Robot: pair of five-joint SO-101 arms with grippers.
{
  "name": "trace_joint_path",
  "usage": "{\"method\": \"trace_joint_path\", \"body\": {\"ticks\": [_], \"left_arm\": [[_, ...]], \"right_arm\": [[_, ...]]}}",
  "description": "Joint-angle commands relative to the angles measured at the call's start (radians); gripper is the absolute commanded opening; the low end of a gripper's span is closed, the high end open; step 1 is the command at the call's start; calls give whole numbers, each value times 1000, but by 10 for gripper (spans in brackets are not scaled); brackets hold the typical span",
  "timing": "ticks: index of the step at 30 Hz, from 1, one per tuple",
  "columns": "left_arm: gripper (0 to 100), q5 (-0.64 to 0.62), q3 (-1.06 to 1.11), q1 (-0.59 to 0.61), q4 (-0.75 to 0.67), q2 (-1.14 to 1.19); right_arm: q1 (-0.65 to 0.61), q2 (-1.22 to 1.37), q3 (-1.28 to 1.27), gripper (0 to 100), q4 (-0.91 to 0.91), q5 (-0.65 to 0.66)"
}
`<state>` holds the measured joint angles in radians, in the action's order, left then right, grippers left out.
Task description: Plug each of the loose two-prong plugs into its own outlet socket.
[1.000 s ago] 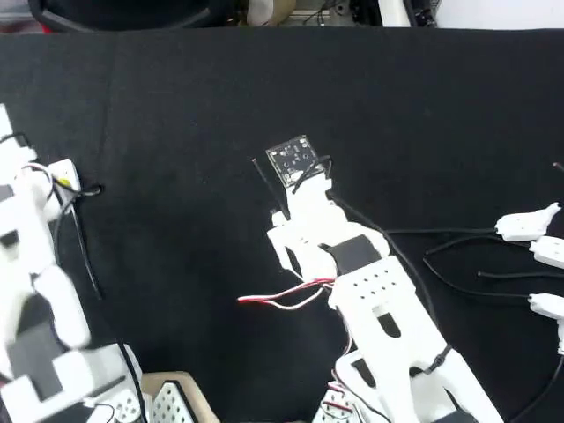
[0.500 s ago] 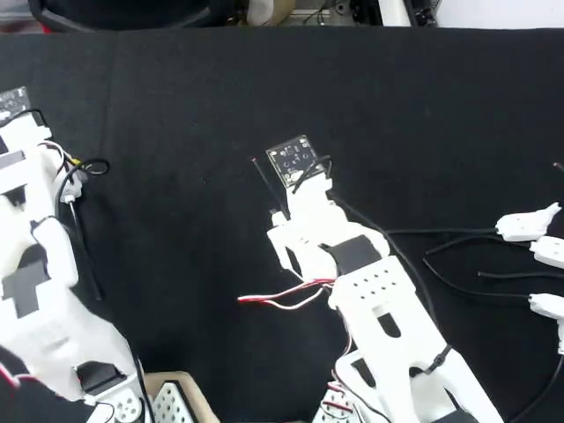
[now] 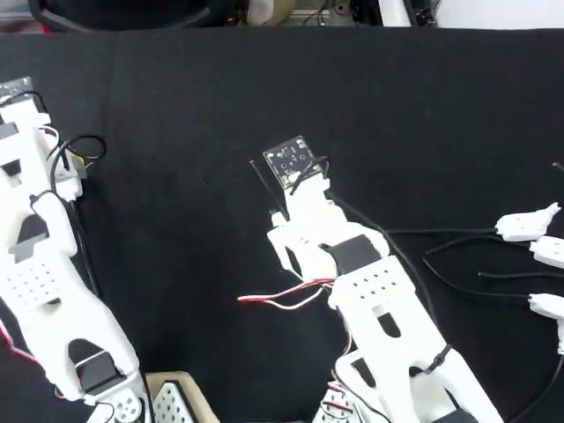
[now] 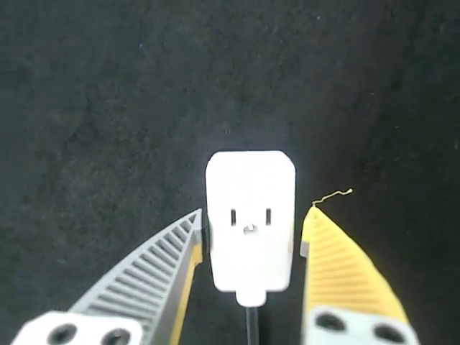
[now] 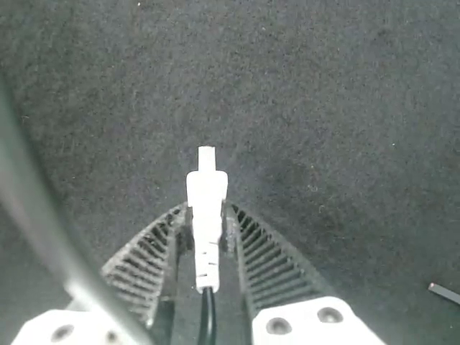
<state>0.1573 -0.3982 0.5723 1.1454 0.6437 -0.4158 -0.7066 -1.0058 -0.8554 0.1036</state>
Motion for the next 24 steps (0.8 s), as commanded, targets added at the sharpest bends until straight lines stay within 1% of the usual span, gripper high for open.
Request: {"method": "trace_joint_path", "body": {"ticks": [1, 5, 7, 10, 12, 15, 16, 19, 22, 24], "left_arm": [[223, 55, -189, -2, 72, 98], [219, 97, -280, -8, 140, 186], [181, 104, -318, -8, 164, 212], [122, 153, -377, -19, 232, 219], [91, 175, -404, -36, 292, 219], [23, 241, -456, -84, 413, 219], [35, 264, -466, -104, 451, 219], [30, 325, -467, -170, 535, 219], [29, 371, -444, -231, 582, 219], [29, 399, -406, -275, 592, 219]], "right_arm": [[14, 5, 42, 13, 11, 9], [14, 7, 35, 13, 28, 9], [14, 7, 35, 13, 28, 9], [14, 7, 35, 13, 28, 9], [14, 5, 35, 13, 28, 9], [14, 4, 35, 13, 28, 9], [15, 4, 35, 13, 28, 9], [15, 2, 35, 13, 26, 9], [26, 2, 36, 13, 26, 9], [61, 2, 44, 13, 26, 9]]}}
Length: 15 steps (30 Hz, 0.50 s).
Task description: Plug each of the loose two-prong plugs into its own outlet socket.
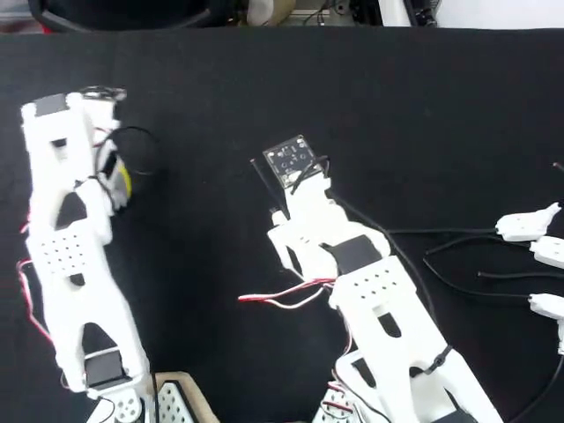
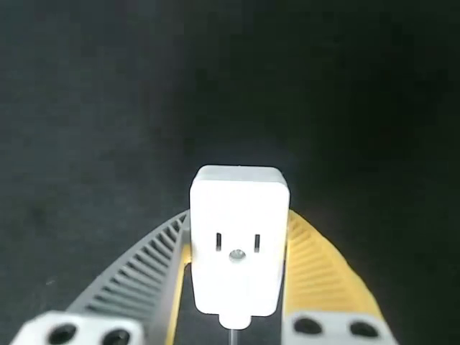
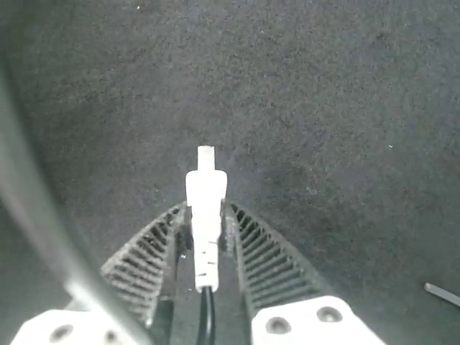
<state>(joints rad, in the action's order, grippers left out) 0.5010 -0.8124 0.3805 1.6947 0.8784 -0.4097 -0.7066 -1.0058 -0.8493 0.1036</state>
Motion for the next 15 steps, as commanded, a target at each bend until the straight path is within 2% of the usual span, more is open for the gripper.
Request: {"method": "trace_joint_path", "body": {"ticks": [1, 4, 9, 13, 15], "left_arm": [[29, 72, 36, -105, 41, -15], [29, 110, 128, -176, 5, -17], [29, 121, 372, -277, -153, -98], [29, 130, 688, -298, -290, -376], [29, 127, 895, -317, -405, -555]], "right_arm": [[78, 1, 47, 13, 20, 14], [129, 1, 70, 13, 14, 26], [172, 1, 73, 13, 17, 23], [178, 2, 85, 13, 14, 21], [178, 2, 85, 13, 14, 21]]}}
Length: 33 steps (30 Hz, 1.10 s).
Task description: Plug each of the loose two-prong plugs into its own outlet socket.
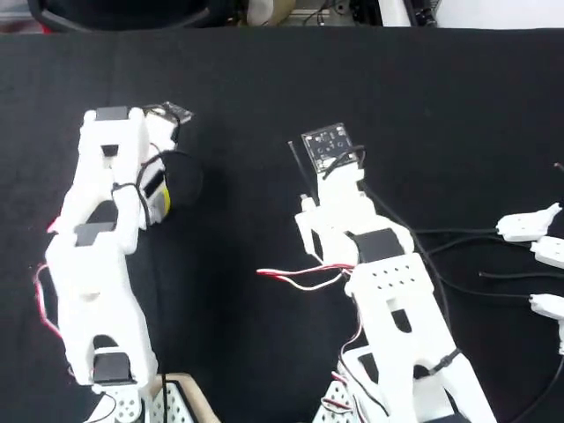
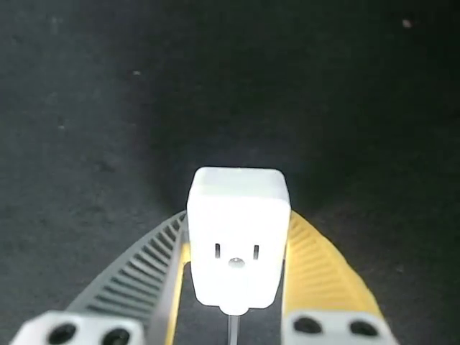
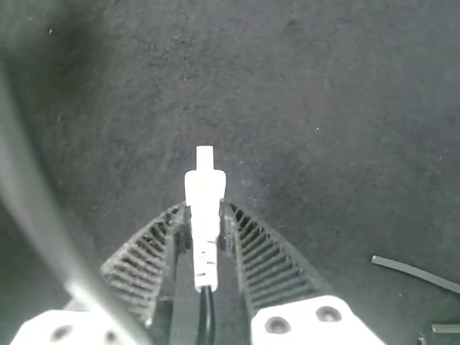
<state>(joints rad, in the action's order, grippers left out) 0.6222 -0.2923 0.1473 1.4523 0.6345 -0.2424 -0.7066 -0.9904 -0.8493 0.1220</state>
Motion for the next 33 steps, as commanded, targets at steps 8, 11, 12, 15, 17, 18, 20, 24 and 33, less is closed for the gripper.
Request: {"method": "trace_joint_path", "body": {"ticks": [8, 11, 12, 15, 17, 18, 20, 24, 33], "left_arm": [[32, 127, 1072, -180, -496, -899], [32, 229, 1205, -254, -465, -1042], [33, 245, 1237, -269, -466, -1080], [34, 293, 1296, -289, -466, -1162], [58, 302, 1311, -302, -460, -1188], [95, 304, 1320, -309, -460, -1191], [181, 302, 1330, -314, -466, -1203], [209, 296, 1311, -312, -462, -1203], [222, 201, 1227, -298, -402, -1204]], "right_arm": [[9, 2, 67, 13, 12, 2], [11, 2, 67, 13, 12, 2], [11, 2, 67, 13, 12, 2], [11, 1, 73, 13, -12, 2], [11, 1, 94, 13, -46, 2], [11, 1, 101, 13, -54, 2], [11, 1, 102, 13, -57, 2], [12, 1, 102, 13, -55, 5], [48, 1, 107, 13, -57, 9]]}}
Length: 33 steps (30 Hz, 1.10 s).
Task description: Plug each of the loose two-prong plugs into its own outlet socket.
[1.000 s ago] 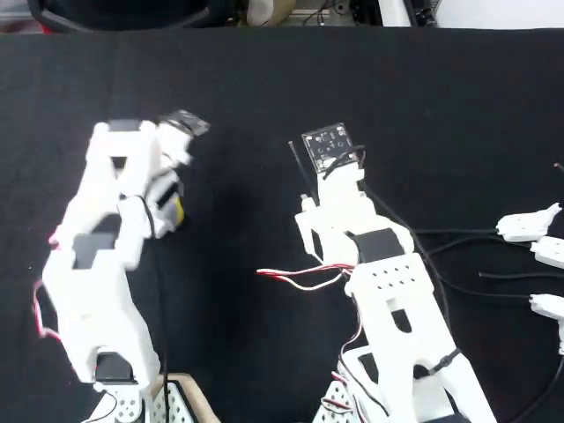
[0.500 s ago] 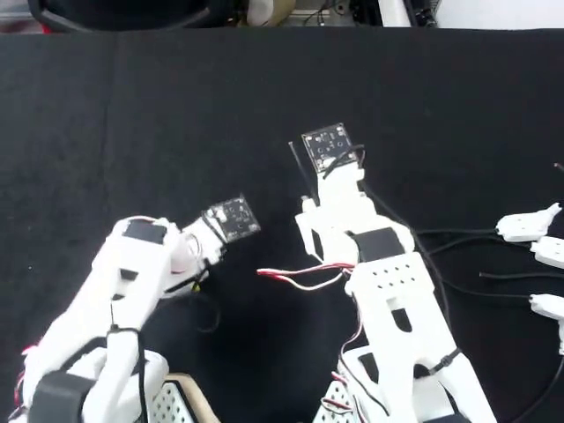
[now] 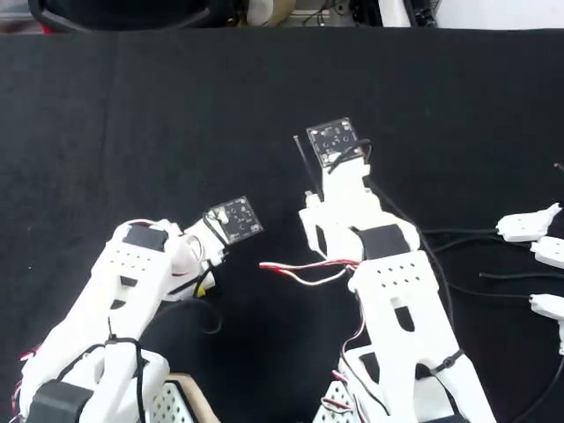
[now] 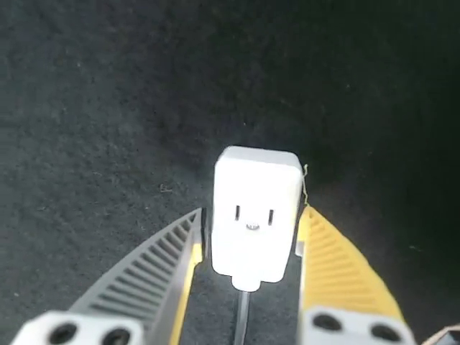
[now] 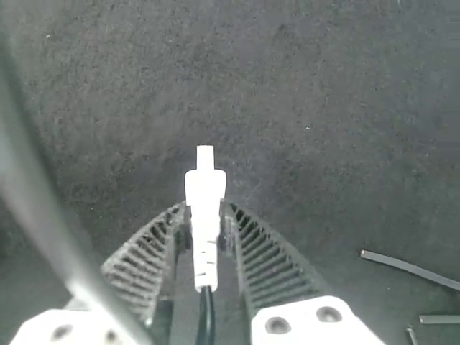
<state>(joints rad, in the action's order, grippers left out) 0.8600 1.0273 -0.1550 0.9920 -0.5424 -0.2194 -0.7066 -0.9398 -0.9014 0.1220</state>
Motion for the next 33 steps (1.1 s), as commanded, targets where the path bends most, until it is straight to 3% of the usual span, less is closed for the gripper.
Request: {"method": "trace_joint_path", "body": {"ticks": [1, 6, 9, 12, 17, 23, 28, 33], "left_arm": [[222, -46, -111, 7, 83, -28], [220, -83, -137, -2, 180, -127], [220, -81, -42, -54, 189, -275], [225, -81, 127, -145, 126, -436], [280, -77, 318, -157, -6, -555], [292, -51, 323, -154, -80, -437], [292, -28, 242, -41, -189, -193], [262, -12, 71, -36, -100, 49]], "right_arm": [[25, 1, 56, 13, -5, 9], [23, 1, 53, 13, -5, 8], [23, 1, 53, 13, -5, 6], [23, 1, 53, 13, -5, 3], [23, 1, 53, 13, -6, 2], [23, 1, 53, 13, -6, 2], [21, 2, 53, 13, -6, 2], [23, 2, 53, 13, -6, 2]]}}
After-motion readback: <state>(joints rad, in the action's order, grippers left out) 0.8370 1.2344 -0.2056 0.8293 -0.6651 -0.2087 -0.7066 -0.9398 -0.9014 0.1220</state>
